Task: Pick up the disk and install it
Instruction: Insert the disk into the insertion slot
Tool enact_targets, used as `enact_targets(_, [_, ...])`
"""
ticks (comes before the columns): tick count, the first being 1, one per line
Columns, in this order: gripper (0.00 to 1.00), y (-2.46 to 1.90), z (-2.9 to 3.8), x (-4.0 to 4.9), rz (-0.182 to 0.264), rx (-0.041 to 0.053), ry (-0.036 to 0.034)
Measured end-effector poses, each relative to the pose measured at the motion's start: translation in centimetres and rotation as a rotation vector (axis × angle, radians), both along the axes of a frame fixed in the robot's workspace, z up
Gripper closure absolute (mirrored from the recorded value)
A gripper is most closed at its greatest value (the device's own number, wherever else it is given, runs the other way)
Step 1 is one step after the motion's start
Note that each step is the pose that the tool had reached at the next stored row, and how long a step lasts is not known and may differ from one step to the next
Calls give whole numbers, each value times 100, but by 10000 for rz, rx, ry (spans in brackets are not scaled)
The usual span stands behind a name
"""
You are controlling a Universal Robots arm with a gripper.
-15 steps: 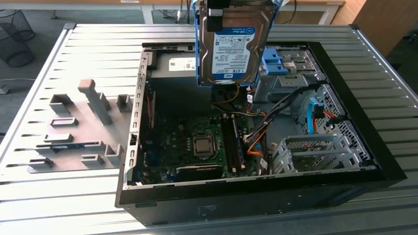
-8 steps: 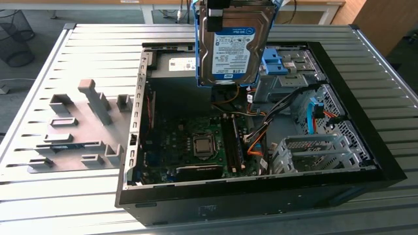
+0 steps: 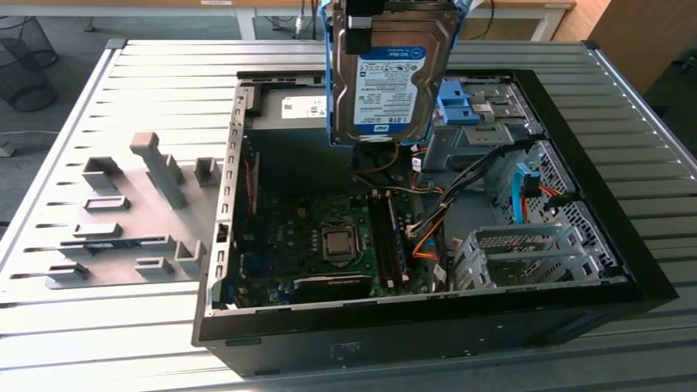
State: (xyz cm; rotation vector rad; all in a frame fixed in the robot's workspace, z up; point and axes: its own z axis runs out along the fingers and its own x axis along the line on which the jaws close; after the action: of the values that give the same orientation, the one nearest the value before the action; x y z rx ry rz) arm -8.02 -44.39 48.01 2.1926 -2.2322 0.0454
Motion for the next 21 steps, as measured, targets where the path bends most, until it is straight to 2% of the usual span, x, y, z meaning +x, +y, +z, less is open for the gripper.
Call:
enact_targets(2, [64,-40,1,0,-2,-2,2])
enact_targets(8, [64,-207,0,0,-1,-1,1])
enact_targets(11, [64,-274,0,0,-1,0,1])
enact_targets(13, [64,-294,0,-1,-2,-1,1])
enact_targets(21, [64,-302,0,0,-1,-1,1])
